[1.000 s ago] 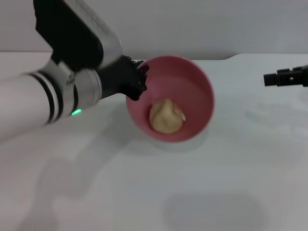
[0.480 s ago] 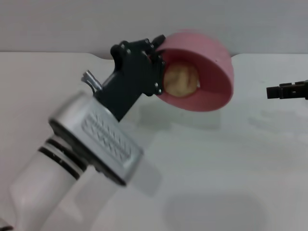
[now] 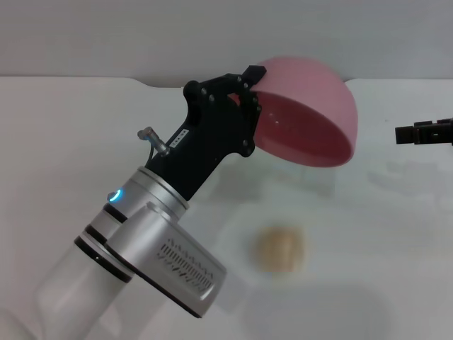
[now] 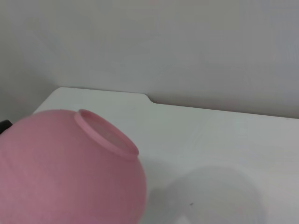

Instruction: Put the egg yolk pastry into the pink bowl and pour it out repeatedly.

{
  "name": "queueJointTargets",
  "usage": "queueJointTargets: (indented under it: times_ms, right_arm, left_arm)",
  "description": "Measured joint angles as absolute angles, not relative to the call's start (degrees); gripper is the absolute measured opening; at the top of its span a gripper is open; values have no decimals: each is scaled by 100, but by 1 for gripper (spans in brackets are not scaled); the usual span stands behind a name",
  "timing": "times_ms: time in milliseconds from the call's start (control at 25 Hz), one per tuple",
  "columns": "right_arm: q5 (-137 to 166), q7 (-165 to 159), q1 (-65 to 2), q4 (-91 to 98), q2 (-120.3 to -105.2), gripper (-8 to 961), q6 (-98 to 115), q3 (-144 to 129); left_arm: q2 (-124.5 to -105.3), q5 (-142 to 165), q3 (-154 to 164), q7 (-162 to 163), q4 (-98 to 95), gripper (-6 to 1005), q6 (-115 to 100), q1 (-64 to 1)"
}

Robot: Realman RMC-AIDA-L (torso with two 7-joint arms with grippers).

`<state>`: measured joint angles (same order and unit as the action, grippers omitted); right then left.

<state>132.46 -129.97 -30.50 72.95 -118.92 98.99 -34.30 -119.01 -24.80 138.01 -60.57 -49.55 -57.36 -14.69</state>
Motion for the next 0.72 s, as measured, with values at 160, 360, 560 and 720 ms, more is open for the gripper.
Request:
queueJointTargets:
  times_ms: [160,360,560,720]
  right_arm:
    - [13244,-12982,-3050,7291,-11892,597,9892,-3428]
    - [13239,-12974,-3082,7091,-11887,595,9883,-3439]
    - [13206,-12731,-3085,6921,-11879,595,9878,-3492]
    - [13213,-12504,-3073,6770,-11877,596,9905,-3514]
  left_arm:
    - [-11900,-2672,13872,-6166,-4897,-2,-5896,-1553]
    - [-11902,-3061,13912,-6092,-4855,-2,-5870,-1670]
    - [-11858,-4114,13774,-5540,-5344,-2,-5675,-1656]
    - [-11798,-4774,12858,-5139,-6477,-2,-3967,-1392]
